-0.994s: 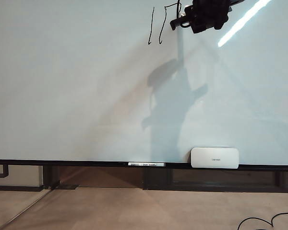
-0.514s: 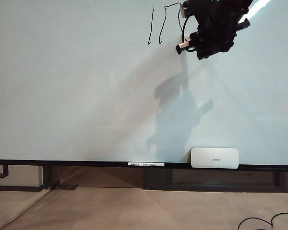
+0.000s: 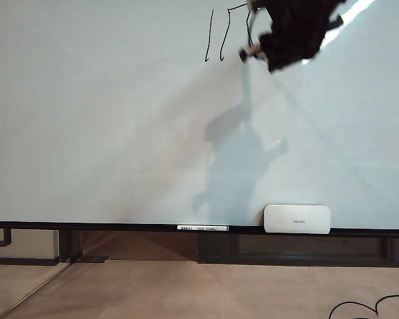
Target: Reach to the right to find the marker pen, pick it up, and write the number 18 on the whiteboard.
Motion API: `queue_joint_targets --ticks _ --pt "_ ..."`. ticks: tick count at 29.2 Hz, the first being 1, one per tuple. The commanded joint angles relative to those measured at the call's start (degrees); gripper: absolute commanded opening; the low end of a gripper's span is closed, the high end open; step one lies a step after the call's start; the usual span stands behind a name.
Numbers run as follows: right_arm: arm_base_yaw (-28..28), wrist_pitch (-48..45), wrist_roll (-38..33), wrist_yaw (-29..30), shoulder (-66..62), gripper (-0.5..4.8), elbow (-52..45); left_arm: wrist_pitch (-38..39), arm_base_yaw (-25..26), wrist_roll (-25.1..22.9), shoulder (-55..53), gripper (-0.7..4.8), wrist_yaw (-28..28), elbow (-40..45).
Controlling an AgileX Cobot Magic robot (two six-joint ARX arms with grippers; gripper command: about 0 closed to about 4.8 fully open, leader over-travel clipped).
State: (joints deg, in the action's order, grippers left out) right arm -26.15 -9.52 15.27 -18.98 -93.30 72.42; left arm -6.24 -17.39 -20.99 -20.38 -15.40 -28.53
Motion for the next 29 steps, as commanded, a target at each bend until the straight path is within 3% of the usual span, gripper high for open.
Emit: queue_joint_targets --ticks 1,12,29 --pt "-2.1 -3.6 0.0 1.6 1.3 -0.03 0.4 -0.6 -0.1 0.0 0.0 -0.05 0.2 -0.2" --pt "-2.4 -10.2 1.3 2.6 -0.7 -0.03 0.6 -0.3 -0.1 0.0 -0.1 -0.05 0.1 -0.2" --pt "-1.3 -11.7 1.5 3.6 -2.3 -0.03 0.8 -0.2 -0.1 0.0 -0.1 -0.05 0.1 -0.2"
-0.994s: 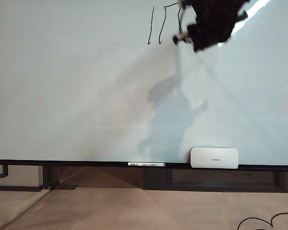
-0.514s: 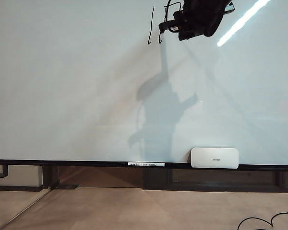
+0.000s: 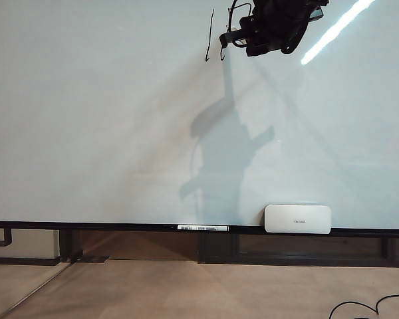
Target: Reach to the right to find the marker pen, pick it up, and write the number 18 on the whiteboard.
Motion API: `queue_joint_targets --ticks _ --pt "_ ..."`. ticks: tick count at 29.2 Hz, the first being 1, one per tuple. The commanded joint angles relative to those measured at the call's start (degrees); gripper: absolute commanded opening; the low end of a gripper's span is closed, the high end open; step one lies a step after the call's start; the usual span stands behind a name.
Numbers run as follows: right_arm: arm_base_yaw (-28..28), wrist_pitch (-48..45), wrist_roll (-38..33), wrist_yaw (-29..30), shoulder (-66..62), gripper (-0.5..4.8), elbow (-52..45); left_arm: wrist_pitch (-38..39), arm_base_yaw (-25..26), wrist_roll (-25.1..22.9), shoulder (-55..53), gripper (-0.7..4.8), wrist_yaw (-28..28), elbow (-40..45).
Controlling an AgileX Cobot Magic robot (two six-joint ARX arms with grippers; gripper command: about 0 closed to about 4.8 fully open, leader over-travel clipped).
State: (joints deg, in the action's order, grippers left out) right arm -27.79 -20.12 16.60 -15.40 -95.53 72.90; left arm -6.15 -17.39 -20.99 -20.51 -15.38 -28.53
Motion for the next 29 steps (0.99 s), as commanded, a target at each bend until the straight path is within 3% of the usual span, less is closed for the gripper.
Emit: queue_joint_targets --ticks 1,18,29 --pt "0.4 -1.2 0.2 0.0 -0.1 -0.03 0.3 -0.3 -0.1 0.0 0.1 -0.05 0.0 -0.2" --pt "1.8 -2.9 0.2 -0.1 -1.7 -0.03 0.3 -0.3 -0.1 0.0 0.1 -0.05 0.1 -0.2" --pt "2.0 -2.3 0.2 -6.2 -1.6 -0.03 0.3 -0.3 -0.1 0.0 0.1 -0.05 0.1 -0.2"
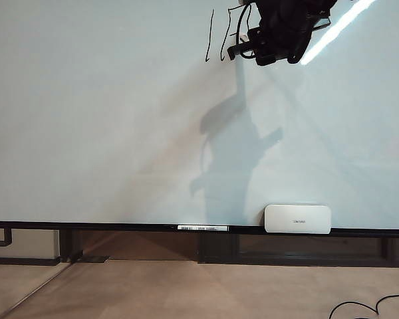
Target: Reach to the right to find the marker pen, pick it up, and write the number 18 on the whiteboard.
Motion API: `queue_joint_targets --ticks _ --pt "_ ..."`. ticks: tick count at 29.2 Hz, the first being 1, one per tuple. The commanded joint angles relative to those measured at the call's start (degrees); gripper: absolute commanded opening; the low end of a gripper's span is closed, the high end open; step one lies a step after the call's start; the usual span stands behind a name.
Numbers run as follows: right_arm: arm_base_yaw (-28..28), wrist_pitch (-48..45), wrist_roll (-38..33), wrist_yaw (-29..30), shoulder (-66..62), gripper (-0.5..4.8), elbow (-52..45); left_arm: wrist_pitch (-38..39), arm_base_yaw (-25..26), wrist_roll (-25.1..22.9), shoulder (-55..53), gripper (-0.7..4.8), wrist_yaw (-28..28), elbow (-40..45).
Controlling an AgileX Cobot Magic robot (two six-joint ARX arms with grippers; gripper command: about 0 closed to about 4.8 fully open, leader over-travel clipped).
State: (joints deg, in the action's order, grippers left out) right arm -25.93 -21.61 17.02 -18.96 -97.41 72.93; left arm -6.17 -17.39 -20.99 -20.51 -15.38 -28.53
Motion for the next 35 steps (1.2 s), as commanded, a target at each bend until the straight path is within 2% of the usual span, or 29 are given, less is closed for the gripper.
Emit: queue_joint_targets --ticks 1,10,22,35 --pt "0.2 -0.7 -0.2 -3.3 0.3 -0.03 0.3 -0.3 -0.1 -0.1 0.1 -0.05 0.1 -0.2" --pt "0.1 1.0 -0.3 -4.2 1.2 -0.02 0.3 -0.3 -0.1 -0.3 0.1 -0.05 0.1 -0.2" --pt "-2.9 6.6 -1.8 6.3 3.9 -0.03 0.3 -0.3 -0.1 -0.2 0.0 -0.05 0.1 -0.2" --pt "-3.0 6.3 -1.9 5.6 0.2 -0.03 0.3 0.3 0.0 -0.2 0.1 -0.05 0.1 -0.2"
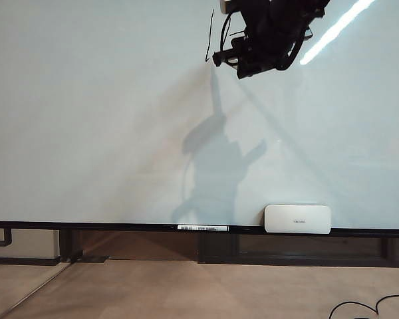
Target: Reach to the right to find the marker pen, pick it up, and write the number 18 on the whiteboard.
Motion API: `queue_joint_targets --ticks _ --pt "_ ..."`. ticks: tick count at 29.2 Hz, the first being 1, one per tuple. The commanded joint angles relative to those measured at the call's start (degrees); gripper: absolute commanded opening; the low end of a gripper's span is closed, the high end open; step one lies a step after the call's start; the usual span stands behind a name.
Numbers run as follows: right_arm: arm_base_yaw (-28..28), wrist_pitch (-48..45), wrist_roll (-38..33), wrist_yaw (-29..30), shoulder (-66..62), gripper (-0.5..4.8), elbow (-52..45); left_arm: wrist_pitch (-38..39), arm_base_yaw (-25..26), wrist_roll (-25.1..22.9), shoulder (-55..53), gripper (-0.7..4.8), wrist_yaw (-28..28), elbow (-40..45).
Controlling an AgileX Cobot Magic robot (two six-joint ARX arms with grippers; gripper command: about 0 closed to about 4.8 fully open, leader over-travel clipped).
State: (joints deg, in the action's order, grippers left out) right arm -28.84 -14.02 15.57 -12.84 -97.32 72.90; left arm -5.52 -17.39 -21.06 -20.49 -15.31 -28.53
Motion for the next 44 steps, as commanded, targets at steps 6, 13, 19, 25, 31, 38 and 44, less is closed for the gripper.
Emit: queue_joint_targets --ticks 6,13,19,25,31,38,44 --pt "0.0 -1.2 -0.4 -2.4 0.2 -0.03 0.3 -0.2 0.0 -0.2 0.0 -0.05 0.1 -0.2" --pt "0.0 -1.2 -0.4 -3.8 0.1 -0.03 0.3 -0.1 0.0 -0.2 0.0 -0.05 0.1 -0.2" --pt "0.1 -1.2 -0.3 -5.9 0.1 -0.03 0.3 -0.1 0.0 -0.2 0.0 -0.05 0.1 -0.2" --pt "0.3 -1.1 -0.3 -9.6 0.2 -0.03 0.3 0.0 0.0 -0.2 0.0 -0.05 0.1 -0.2" --pt "0.6 -0.3 -0.2 -10.7 0.2 -0.02 0.3 0.4 0.0 -0.2 0.1 -0.05 0.1 -0.2" --pt "0.7 0.6 -0.1 -13.3 0.2 -0.02 0.3 0.8 0.0 -0.2 0.1 -0.05 0.1 -0.2" --pt "2.2 4.2 -0.6 -15.1 0.5 -0.02 0.3 1.7 0.0 -0.2 0.2 -0.05 2.4 -0.2"
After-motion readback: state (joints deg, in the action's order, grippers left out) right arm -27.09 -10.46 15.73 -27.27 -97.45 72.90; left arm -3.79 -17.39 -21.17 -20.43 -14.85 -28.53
